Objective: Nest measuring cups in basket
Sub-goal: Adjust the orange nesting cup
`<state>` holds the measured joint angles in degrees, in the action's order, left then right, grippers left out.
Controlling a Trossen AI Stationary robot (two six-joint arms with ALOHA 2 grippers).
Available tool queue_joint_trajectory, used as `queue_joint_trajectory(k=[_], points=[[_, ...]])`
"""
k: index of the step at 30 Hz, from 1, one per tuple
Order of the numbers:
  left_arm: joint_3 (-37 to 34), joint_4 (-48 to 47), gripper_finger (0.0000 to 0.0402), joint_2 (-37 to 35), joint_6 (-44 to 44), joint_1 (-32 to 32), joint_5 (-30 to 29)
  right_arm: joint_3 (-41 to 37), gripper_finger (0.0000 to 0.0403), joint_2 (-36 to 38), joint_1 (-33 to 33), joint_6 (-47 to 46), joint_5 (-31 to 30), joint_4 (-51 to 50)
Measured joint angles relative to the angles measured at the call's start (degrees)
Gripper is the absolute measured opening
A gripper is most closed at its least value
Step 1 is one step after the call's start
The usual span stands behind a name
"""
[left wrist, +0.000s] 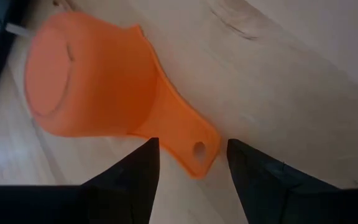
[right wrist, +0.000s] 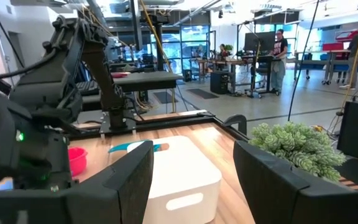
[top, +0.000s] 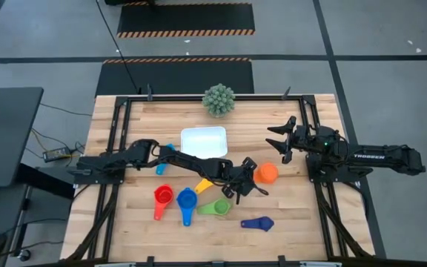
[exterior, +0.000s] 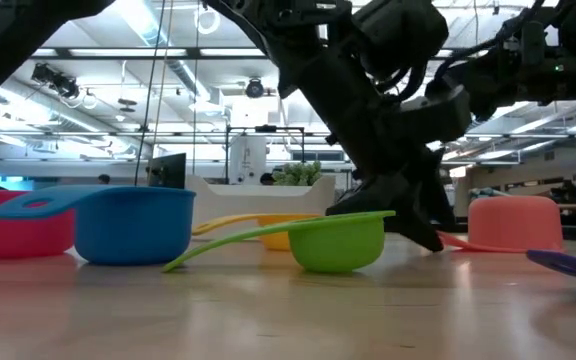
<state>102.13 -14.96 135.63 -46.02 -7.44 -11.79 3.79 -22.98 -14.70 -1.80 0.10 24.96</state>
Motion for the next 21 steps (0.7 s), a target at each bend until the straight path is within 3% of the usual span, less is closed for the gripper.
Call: queue_joint_trajectory(k=[21], points=[[0.0, 0.1, 0.0073, 0.3, -4.8, 0.0, 0.0, 0.0, 0.0229, 0.0, 0.0, -0.1, 0.0, -0.2]])
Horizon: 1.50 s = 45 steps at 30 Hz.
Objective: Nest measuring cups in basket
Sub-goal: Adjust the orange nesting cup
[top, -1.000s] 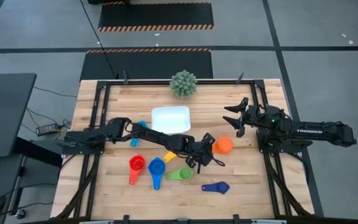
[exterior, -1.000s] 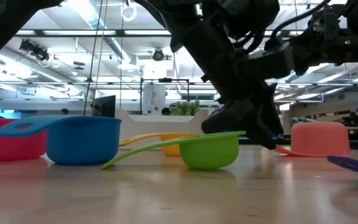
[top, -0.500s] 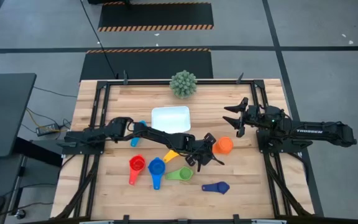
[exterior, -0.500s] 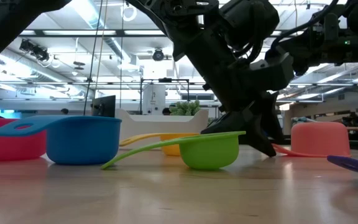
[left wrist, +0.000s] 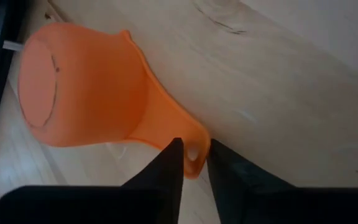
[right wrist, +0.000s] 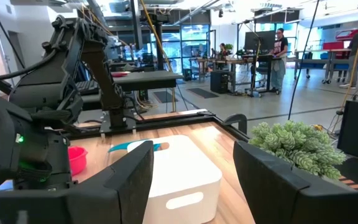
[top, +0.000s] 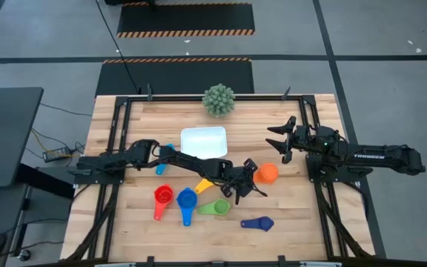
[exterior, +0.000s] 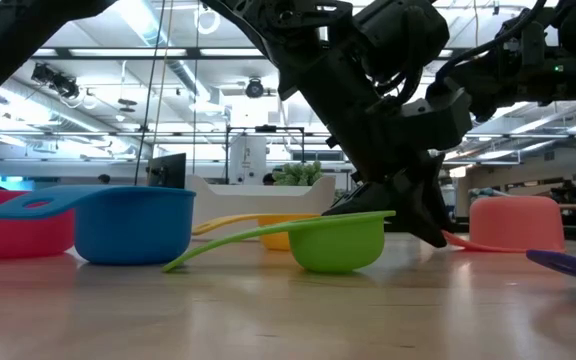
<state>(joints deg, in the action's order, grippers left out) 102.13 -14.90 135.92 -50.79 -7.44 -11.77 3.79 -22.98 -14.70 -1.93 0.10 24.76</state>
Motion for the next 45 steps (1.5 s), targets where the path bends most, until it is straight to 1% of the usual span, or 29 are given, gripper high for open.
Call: queue_joint_trajectory(k=[8, 12, 15, 18, 22, 25, 28, 30, 33, 35, 39, 45], points=[[0.0, 0.3, 0.0038, 0.0, 0.9, 0.0, 0.0, 0.0, 0.0229, 0.0, 0.0, 0.0, 0.0, 0.0], [0.0, 0.4, 0.0012, 0.0, 1.7, 0.0, -0.1, 0.0, 0.0229, 0.0, 0.0, 0.0, 0.0, 0.0], [0.0, 0.4, 0.0008, 0.0, 2.1, -0.3, -0.3, 0.0, 0.0229, 0.0, 0.0, -1.0, 0.5, -0.5], [0.0, 0.2, 0.0008, -0.1, 2.1, -0.6, -1.6, 0.0, 0.0229, 0.0, 0.0, -1.0, 2.8, -0.6], [0.0, -0.4, 0.0007, -0.7, 3.5, -0.9, -1.7, 0.0, 0.0229, 0.0, 0.0, -1.0, 2.6, -0.6], [0.0, -1.9, 0.0006, -2.4, 6.8, -0.9, -0.4, 0.0, 0.0229, 0.0, 0.0, -1.1, 2.6, -1.2], [0.0, -4.1, 0.0006, -4.6, 10.6, -0.4, 3.0, 0.0, 0.0229, 0.0, 0.0, -1.4, 2.6, -1.5], [0.0, -5.3, 0.0006, -5.9, 13.0, -0.2, 4.9, 1.1, 0.0229, 0.0, 0.2, -1.5, 2.6, -4.7], [0.0, -7.0, 0.0005, -8.0, 15.7, 0.3, 6.5, 5.2, 0.0229, -0.9, 1.2, -1.4, 0.4, -13.7], [0.0, -9.1, 0.0005, -9.2, 17.3, 0.5, 7.0, 7.2, 0.0229, -2.0, 2.1, -0.9, -1.1, -17.4], [0.0, -12.0, 0.0005, -10.7, 20.1, 0.7, 7.5, 9.0, 0.0229, -3.9, 4.6, 0.3, -3.1, -18.7], [-2.6, -12.0, 0.0005, -11.7, 22.1, 0.7, 7.4, 10.5, 0.0229, -7.0, 8.8, 2.5, -10.1, -19.0]])
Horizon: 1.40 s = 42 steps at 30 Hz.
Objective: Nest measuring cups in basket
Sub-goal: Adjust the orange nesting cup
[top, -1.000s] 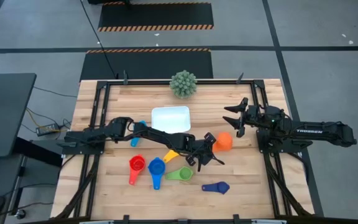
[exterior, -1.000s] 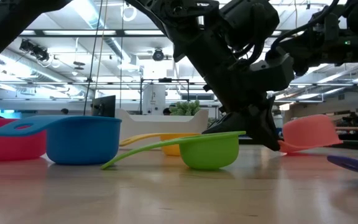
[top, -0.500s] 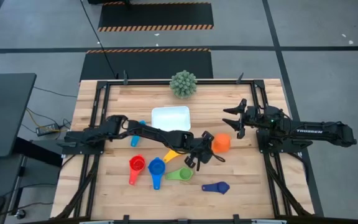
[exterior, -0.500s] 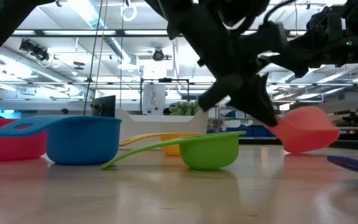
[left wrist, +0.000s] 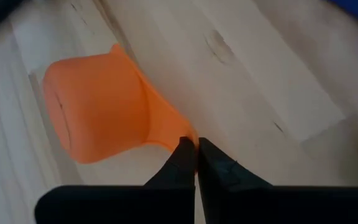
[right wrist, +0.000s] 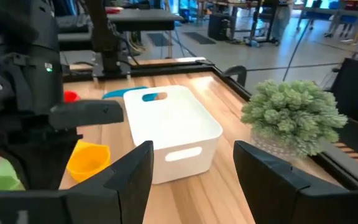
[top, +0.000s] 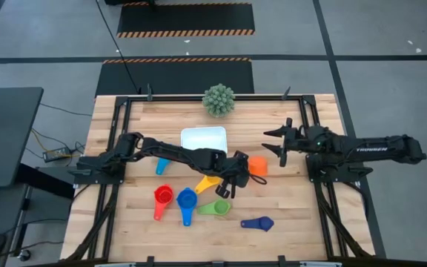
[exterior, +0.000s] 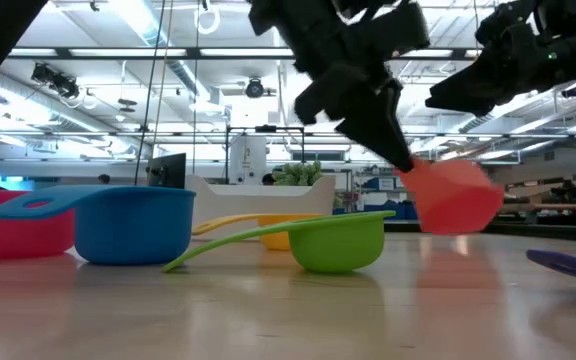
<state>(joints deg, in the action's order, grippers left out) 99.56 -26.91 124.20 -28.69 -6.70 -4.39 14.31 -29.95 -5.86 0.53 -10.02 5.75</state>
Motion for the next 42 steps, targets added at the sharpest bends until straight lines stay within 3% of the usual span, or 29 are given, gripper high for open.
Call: queue_joint_trajectory(k=[9, 18, 24, 32, 38, 42], points=[[-0.8, -1.4, 0.0004, -1.2, 1.5, 0.0, -3.4, 2.8, 0.0229, -4.9, 7.9, 5.7, -11.0, -0.3], [-1.3, -0.8, 0.0004, -2.6, 3.6, -0.7, -2.0, 5.1, 0.0229, -7.0, 16.2, 6.6, -21.6, -1.5], [-10.3, 9.6, 0.0004, -4.8, 5.0, -1.4, -2.0, 5.2, 0.0229, -7.8, 18.3, 6.1, -23.4, -1.4], [-22.7, 21.9, 0.0004, -15.4, 9.1, -0.8, -4.5, 5.2, 0.0229, -10.6, 19.7, 7.5, -23.2, -1.0], [-30.7, 27.7, 0.0004, -22.6, 12.5, 1.1, -4.6, 5.2, 0.0229, -12.4, 22.6, 16.7, -29.4, 7.7], [-35.7, 33.2, 0.0004, -25.7, 14.8, 2.9, -4.4, 5.2, 0.0229, -12.5, 24.8, 24.5, -30.0, 13.2]])
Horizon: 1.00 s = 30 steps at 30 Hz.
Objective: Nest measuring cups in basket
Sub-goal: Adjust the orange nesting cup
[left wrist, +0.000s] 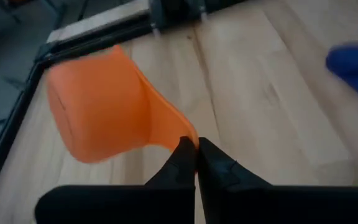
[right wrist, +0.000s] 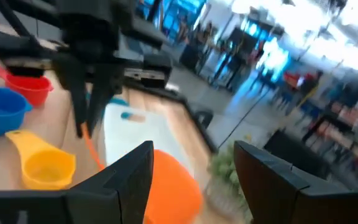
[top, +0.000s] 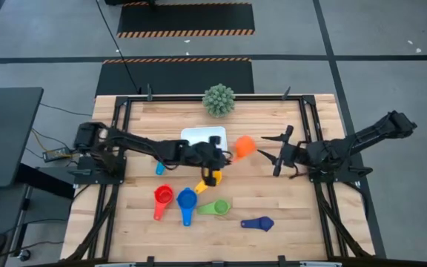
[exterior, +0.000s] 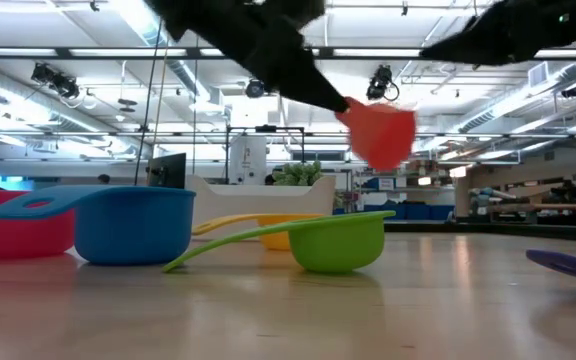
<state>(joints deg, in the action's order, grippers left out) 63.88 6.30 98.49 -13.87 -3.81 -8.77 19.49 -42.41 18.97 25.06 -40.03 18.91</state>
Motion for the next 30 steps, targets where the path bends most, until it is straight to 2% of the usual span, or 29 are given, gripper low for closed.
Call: queue_joint_trajectory(k=[4, 9, 13, 20, 30], points=[[-5.5, 9.9, 0.0004, -1.8, 3.5, 2.2, 3.2, 0.0, 0.0229, -1.0, 2.2, 5.4, -1.6, 0.8], [-9.5, 21.4, 0.0004, -3.0, 8.2, 4.4, 5.5, 0.0, 0.0229, -4.8, 4.5, 8.2, -7.7, 1.5], [-10.0, 23.0, 0.0004, -2.7, 10.2, 5.2, 5.8, 0.0, 0.0229, -8.6, 5.3, 10.2, -12.0, 3.8], [-9.9, 27.6, 0.0004, -2.8, 11.4, 5.2, 6.7, 0.0, 0.0229, -14.8, 5.3, 13.1, -13.3, 9.3], [-9.9, 36.9, 0.0007, -2.8, 17.5, 5.2, 9.2, 0.0, 0.0229, -23.6, 4.4, 25.7, -20.2, 27.3]])
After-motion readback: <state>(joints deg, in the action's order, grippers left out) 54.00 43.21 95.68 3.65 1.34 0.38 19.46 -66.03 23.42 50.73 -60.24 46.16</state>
